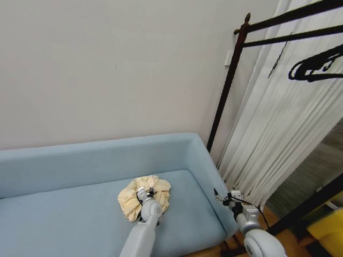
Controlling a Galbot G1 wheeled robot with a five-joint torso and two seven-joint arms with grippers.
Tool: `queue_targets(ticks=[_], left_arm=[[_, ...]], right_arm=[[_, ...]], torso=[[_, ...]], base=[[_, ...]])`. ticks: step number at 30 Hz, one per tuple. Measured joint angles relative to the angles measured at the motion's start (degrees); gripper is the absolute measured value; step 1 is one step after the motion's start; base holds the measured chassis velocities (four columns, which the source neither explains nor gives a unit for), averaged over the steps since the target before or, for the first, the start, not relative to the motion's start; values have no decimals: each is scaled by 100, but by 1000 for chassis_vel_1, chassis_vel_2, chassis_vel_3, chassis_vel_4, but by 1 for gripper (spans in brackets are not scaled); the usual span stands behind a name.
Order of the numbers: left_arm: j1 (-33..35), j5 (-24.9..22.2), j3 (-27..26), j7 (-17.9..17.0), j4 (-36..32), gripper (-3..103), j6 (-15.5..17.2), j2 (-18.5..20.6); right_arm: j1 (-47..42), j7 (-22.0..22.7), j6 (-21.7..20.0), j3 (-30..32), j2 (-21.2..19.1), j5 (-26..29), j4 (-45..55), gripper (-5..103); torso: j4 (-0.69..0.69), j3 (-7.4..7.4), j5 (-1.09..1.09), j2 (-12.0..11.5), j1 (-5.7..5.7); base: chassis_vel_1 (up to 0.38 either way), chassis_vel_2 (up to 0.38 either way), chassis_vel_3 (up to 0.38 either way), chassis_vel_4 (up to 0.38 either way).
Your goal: Pick up the clothes from the sofa and hang them on the clothes hanger.
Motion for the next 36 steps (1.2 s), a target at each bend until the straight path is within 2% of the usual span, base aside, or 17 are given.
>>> queue_targets(ticks=[5,7,10,19,22,27,36], left_arm=[[205,21,156,-21,-255,89,47,10],[234,1,160,-61,-287,89,42,6],[264,-18,82,-186,-309,99,-54,4],[244,-217,-76,-278,-369,100,-317,0],[217,-422,-139,-243,-471,100,-398,-2],[112,-636,-219,-315,-431,100,-424,-3],[-97,-730,-388,-414,-94,100,-429,-2]], right_arm=[[-2,-4,-2,-1,-4,-3,-1,100],[-7,-4,-2,1,-4,-10,-3,100],[-32,-25,1,3,-3,-39,0,100],[-37,-80,-22,-20,-12,-88,22,100],[-48,-104,-21,-45,-20,-129,20,100],[-37,-106,-22,-96,-32,-148,-4,100],[-16,-106,-21,-134,-66,-150,-26,100]], torso=[[0,0,0,1,0],[0,0,0,1,0],[0,0,0,1,0],[0,0,0,1,0],[0,0,0,1,0],[0,0,0,1,0],[0,0,-1,1,0]], base=[[0,0,0,0],[0,0,0,0],[0,0,0,0],[0,0,0,0],[0,0,0,0],[0,0,0,0],[0,0,0,0]])
